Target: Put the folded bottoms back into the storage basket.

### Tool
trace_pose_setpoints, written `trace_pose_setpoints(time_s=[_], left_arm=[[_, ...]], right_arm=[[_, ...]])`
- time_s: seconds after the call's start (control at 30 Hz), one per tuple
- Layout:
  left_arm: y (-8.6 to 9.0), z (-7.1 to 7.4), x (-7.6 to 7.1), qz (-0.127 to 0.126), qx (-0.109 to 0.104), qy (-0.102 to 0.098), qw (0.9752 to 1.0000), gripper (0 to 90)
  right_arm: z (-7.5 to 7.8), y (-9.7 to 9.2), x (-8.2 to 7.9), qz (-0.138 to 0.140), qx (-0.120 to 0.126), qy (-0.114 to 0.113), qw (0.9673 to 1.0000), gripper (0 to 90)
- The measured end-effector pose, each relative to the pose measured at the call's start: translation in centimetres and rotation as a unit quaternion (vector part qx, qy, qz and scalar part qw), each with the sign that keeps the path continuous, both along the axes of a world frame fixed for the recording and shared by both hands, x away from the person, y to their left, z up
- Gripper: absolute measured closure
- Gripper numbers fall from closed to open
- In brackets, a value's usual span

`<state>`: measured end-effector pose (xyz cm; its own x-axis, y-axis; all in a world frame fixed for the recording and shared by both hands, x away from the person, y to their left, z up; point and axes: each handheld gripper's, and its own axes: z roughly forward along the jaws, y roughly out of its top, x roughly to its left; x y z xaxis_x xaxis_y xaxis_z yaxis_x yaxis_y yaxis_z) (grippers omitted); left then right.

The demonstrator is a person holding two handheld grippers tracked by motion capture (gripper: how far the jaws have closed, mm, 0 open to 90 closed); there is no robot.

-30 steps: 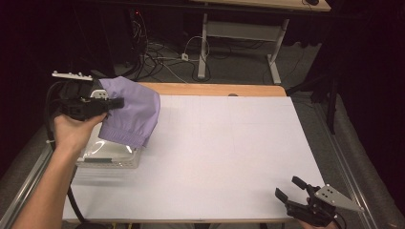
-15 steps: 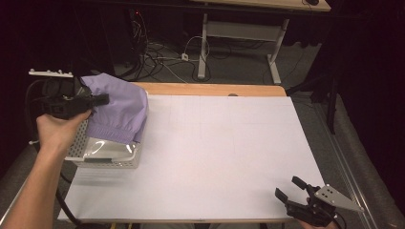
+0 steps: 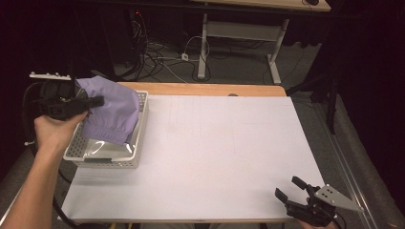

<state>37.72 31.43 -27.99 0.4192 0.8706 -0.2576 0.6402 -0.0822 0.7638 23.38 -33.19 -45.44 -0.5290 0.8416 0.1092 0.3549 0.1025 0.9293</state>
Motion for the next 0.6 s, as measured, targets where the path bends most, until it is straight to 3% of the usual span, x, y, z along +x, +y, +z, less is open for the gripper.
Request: trace_pose_setpoints(time_s=[0.17, 0.6], left_arm=[[-0.2, -1.1, 0.7, 0.001, 0.009, 0.009, 0.9999, 81.3], [-0.2, -3.4, 2.0, 0.005, 0.006, 0.021, 0.9998, 81.2]], right_arm=[[0.0, 0.0, 0.0, 0.0, 0.0, 0.0, 1.0, 20.2], [0.0, 0.0, 0.0, 0.0, 0.001, 0.001, 1.0, 20.2]])
